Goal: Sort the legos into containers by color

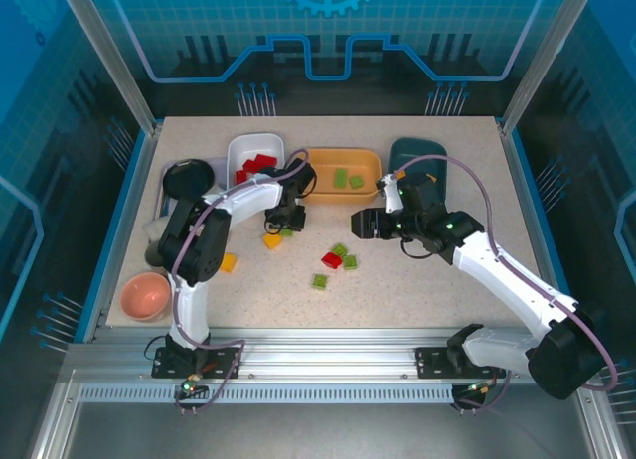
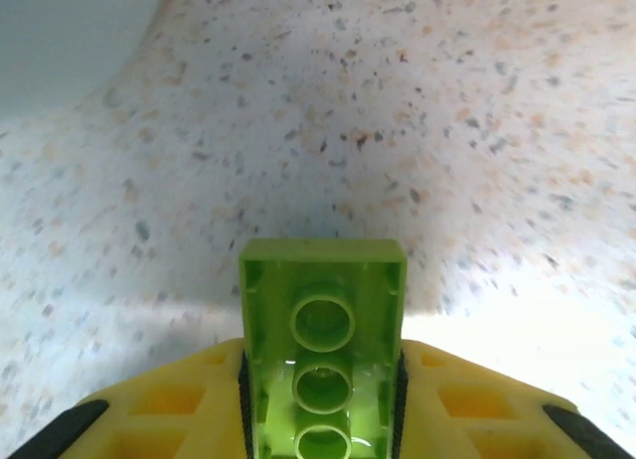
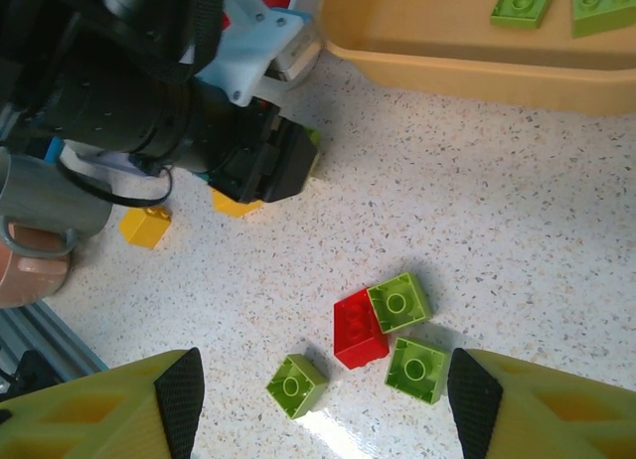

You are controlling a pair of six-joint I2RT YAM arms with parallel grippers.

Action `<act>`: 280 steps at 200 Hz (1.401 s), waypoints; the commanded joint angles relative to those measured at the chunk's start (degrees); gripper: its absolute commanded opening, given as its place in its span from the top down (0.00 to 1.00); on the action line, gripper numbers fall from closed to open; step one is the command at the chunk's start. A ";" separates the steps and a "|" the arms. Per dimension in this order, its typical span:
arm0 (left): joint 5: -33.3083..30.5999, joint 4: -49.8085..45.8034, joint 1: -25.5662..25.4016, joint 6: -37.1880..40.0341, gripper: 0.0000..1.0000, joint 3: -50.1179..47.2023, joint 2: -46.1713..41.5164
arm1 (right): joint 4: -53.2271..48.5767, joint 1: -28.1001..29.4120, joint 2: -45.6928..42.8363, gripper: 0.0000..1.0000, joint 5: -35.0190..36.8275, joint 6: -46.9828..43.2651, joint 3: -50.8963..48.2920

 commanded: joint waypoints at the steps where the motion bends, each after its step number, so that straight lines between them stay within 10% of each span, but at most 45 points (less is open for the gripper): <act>1: -0.51 -4.87 -0.42 -3.64 0.66 2.30 -7.41 | -1.37 -0.48 -1.36 0.31 1.93 -0.77 2.61; 123: 7.38 -16.20 2.57 -8.22 0.64 60.57 29.55 | -1.68 -9.12 9.77 0.30 -0.03 3.72 14.43; 210: 13.85 -12.09 4.27 -11.22 0.29 57.20 25.57 | -5.20 -8.42 8.99 0.30 0.77 -0.54 10.15; 280: 8.92 -8.56 6.27 -20.87 0.22 25.55 -7.09 | -9.04 5.87 16.52 0.30 8.42 -12.68 15.86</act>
